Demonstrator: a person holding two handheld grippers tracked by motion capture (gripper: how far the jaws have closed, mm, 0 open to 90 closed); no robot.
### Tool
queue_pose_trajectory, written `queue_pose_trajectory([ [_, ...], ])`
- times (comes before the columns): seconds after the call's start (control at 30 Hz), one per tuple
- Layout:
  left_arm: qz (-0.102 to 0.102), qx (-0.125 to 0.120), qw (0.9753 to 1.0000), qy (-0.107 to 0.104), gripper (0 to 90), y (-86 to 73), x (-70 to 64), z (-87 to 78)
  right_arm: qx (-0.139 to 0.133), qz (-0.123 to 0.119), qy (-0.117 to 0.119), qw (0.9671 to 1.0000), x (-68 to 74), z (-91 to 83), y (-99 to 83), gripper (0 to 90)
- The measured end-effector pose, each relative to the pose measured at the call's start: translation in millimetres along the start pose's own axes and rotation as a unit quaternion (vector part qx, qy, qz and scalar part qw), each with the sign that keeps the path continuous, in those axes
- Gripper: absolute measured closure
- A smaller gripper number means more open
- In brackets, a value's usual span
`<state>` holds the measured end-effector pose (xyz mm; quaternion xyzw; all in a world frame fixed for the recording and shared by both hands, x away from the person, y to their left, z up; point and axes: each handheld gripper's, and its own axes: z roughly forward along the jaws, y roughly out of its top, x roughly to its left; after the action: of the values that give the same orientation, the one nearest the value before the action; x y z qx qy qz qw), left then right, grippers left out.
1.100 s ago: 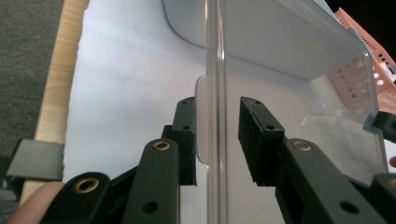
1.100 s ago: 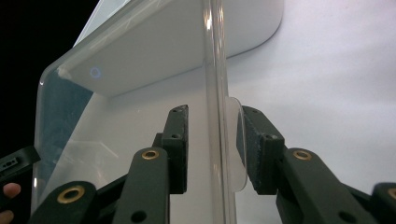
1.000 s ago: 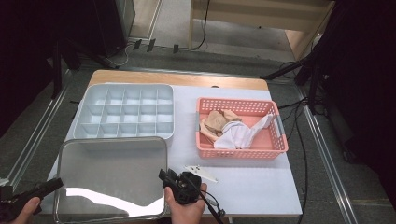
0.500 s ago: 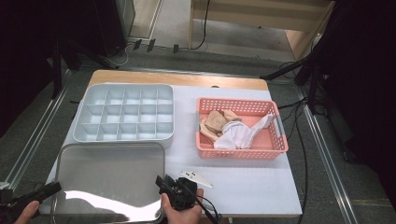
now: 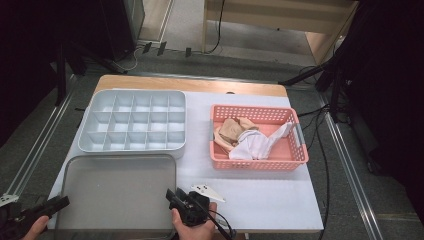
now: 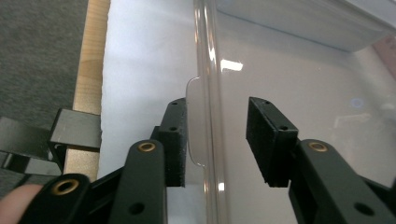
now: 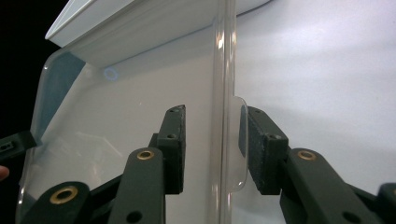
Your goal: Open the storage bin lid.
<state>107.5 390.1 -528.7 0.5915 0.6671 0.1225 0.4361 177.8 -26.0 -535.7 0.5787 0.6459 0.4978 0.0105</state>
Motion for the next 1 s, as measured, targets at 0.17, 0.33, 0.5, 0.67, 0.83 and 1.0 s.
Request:
queue_pose_trajectory([
  [0.17, 0.038, -0.006, 0.9984, 0.042, 57.3, -2.0, -8.3, 2.1, 0.001, -0.02, -0.009, 0.9997, 2.3, -0.4, -1.8, 60.0],
  [0.33, 0.079, 0.003, 0.9938, 0.078, 58.4, -6.1, -14.6, 7.1, 0.001, -0.059, -0.044, 0.9973, 2.6, 0.6, -4.6, 58.9],
  [0.5, 0.091, 0.003, 0.9919, 0.088, 57.8, -6.7, -17.7, 8.5, -0.007, -0.079, -0.059, 0.9951, 1.2, -3.7, -1.0, 59.3],
  [0.67, 0.096, -0.003, 0.9918, 0.084, 55.4, -6.3, -18.3, 7.7, -0.011, -0.088, -0.057, 0.9944, 0.6, -5.4, -0.7, 58.1],
  [0.83, 0.105, -0.036, 0.9907, 0.078, 49.1, -3.8, -20.1, 4.6, -0.017, -0.103, -0.056, 0.993, -0.2, -7.8, 1.2, 54.8],
  [1.0, 0.113, -0.06, 0.9896, 0.066, 42.7, -0.8, -26.3, 5.2, -0.037, -0.128, -0.047, 0.99, -2.6, -12.0, 5.6, 49.2],
])
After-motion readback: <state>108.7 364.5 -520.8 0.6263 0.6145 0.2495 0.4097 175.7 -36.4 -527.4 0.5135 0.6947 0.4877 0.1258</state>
